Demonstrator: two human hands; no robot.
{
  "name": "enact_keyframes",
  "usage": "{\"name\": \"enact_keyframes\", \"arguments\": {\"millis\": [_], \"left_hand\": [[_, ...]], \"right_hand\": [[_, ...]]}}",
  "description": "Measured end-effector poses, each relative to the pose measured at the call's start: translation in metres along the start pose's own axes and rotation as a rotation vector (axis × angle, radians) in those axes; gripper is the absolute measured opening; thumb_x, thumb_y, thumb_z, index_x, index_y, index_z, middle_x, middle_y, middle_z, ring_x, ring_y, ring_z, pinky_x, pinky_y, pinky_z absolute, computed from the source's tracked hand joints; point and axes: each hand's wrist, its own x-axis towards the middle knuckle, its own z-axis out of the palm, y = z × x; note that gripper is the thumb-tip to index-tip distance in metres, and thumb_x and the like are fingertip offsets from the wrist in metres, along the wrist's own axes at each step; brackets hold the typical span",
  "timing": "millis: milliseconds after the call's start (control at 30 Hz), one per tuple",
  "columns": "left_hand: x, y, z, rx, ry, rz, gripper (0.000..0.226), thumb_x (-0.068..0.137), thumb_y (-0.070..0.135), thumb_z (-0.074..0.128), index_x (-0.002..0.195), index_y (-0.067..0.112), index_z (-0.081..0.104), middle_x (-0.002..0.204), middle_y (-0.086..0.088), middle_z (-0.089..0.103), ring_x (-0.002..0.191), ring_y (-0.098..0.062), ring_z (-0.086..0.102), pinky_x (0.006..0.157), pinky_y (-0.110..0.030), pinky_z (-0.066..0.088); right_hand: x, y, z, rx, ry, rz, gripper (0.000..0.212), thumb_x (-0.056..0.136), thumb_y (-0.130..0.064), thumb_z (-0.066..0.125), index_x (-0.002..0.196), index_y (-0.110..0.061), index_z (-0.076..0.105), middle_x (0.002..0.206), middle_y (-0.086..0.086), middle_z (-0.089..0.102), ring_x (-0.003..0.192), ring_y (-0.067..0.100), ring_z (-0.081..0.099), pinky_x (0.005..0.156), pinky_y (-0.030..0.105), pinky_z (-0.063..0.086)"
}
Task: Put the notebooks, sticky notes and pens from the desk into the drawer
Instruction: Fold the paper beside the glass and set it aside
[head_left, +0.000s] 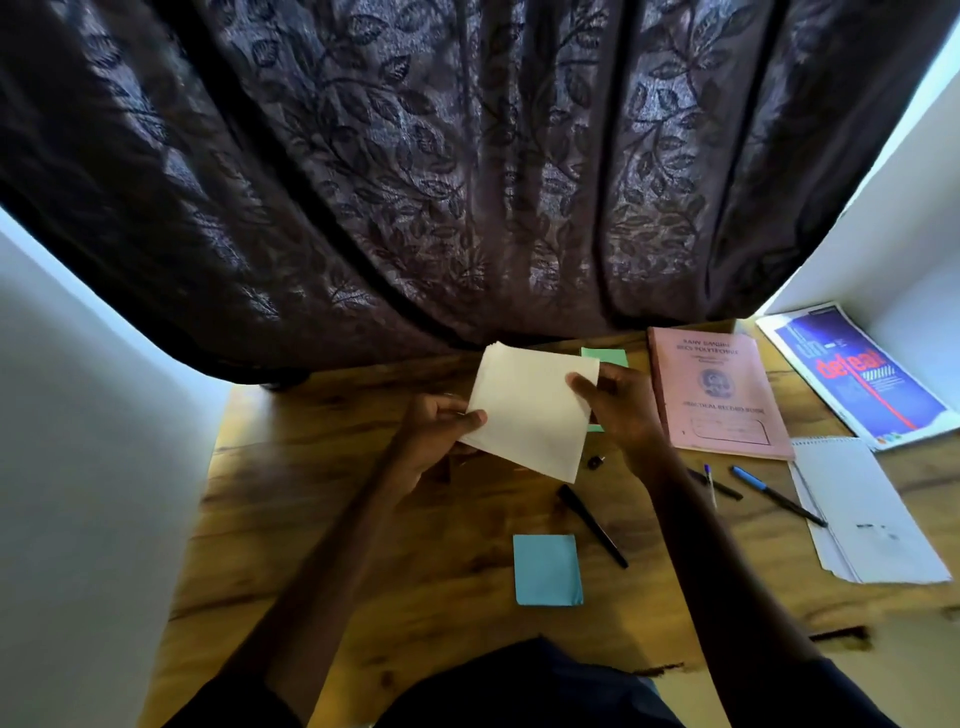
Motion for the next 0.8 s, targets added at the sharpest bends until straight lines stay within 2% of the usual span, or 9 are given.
{"name": "enact_keyframes", "arguments": {"millis": [200, 267, 367, 433, 500, 567, 633, 700, 800], "left_hand": [[0.0, -0.01, 0.007, -0.047, 0.112, -0.033, 0.038, 0.089, 0.011, 0.075, 0.123, -0.002, 0.064, 0.119, -0.018, 0.069, 0.104, -0.028, 0.069, 0.062, -0.027, 0.063], [0.002, -0.009, 0.014, -0.047, 0.18, 0.03, 0.034, 0.088, 0.009, 0.074, 0.121, 0.003, 0.065, 0.119, -0.014, 0.068, 0.103, -0.027, 0.068, 0.06, -0.027, 0.063], [0.009, -0.009, 0.02, 0.108, 0.224, 0.159, 0.022, 0.087, 0.015, 0.076, 0.109, 0.016, 0.07, 0.112, -0.004, 0.071, 0.098, -0.02, 0.07, 0.067, -0.037, 0.065], [0.012, -0.004, 0.023, 0.172, 0.16, 0.186, 0.016, 0.089, 0.021, 0.074, 0.104, 0.015, 0.074, 0.107, -0.002, 0.074, 0.094, -0.015, 0.072, 0.071, -0.035, 0.064], [0.013, 0.003, 0.025, 0.152, 0.066, 0.162, 0.023, 0.094, 0.029, 0.068, 0.106, 0.011, 0.076, 0.108, -0.004, 0.075, 0.09, -0.012, 0.074, 0.072, -0.029, 0.063], [0.013, 0.011, 0.024, 0.066, -0.064, 0.118, 0.028, 0.1, 0.026, 0.058, 0.111, 0.006, 0.074, 0.11, -0.003, 0.073, 0.092, -0.012, 0.075, 0.074, -0.022, 0.06], [0.013, 0.014, 0.021, 0.038, -0.199, 0.105, 0.026, 0.102, 0.015, 0.054, 0.12, 0.007, 0.07, 0.115, 0.0, 0.07, 0.098, -0.014, 0.074, 0.082, -0.024, 0.06], [0.015, 0.014, 0.018, 0.204, -0.239, 0.187, 0.031, 0.097, 0.009, 0.059, 0.126, 0.016, 0.068, 0.125, 0.001, 0.068, 0.107, -0.01, 0.071, 0.091, -0.029, 0.059], [0.012, 0.018, 0.019, 0.444, -0.178, 0.288, 0.043, 0.09, 0.008, 0.069, 0.131, 0.023, 0.065, 0.13, 0.004, 0.067, 0.113, -0.007, 0.066, 0.081, -0.008, 0.053]], "right_hand": [[-0.018, 0.001, 0.023, -0.291, 0.157, -0.191, 0.019, 0.091, -0.027, 0.07, 0.084, -0.01, 0.074, 0.078, 0.005, 0.074, 0.066, 0.02, 0.067, 0.058, 0.032, 0.055], [-0.026, -0.001, 0.032, -0.332, 0.157, -0.283, 0.018, 0.093, -0.023, 0.068, 0.085, -0.008, 0.074, 0.081, 0.007, 0.075, 0.067, 0.02, 0.069, 0.055, 0.031, 0.056], [-0.025, -0.003, 0.04, -0.346, 0.095, -0.315, 0.018, 0.093, -0.018, 0.069, 0.105, -0.006, 0.074, 0.1, 0.009, 0.077, 0.079, 0.02, 0.073, 0.059, 0.019, 0.053], [-0.022, -0.006, 0.042, -0.336, 0.067, -0.322, 0.024, 0.091, -0.013, 0.07, 0.113, -0.005, 0.073, 0.108, 0.009, 0.076, 0.085, 0.022, 0.074, 0.059, 0.008, 0.044], [-0.018, -0.007, 0.04, -0.319, 0.064, -0.328, 0.025, 0.089, -0.009, 0.072, 0.114, -0.004, 0.073, 0.108, 0.01, 0.076, 0.086, 0.023, 0.074, 0.058, 0.003, 0.039], [-0.012, -0.006, 0.035, -0.296, 0.084, -0.303, 0.024, 0.087, -0.009, 0.073, 0.111, -0.007, 0.075, 0.107, 0.008, 0.077, 0.084, 0.02, 0.073, 0.057, 0.003, 0.041], [-0.004, -0.004, 0.028, -0.278, 0.084, -0.279, 0.022, 0.087, -0.011, 0.074, 0.109, -0.009, 0.076, 0.107, 0.005, 0.077, 0.083, 0.016, 0.072, 0.056, 0.006, 0.044], [0.002, -0.004, 0.023, -0.278, 0.045, -0.286, 0.023, 0.087, -0.012, 0.075, 0.11, -0.011, 0.076, 0.108, 0.003, 0.076, 0.084, 0.014, 0.071, 0.059, 0.01, 0.047], [0.009, -0.007, 0.019, -0.268, 0.009, -0.293, 0.026, 0.086, -0.012, 0.075, 0.112, -0.015, 0.076, 0.109, 0.0, 0.077, 0.083, 0.011, 0.071, 0.061, 0.011, 0.05]]}}
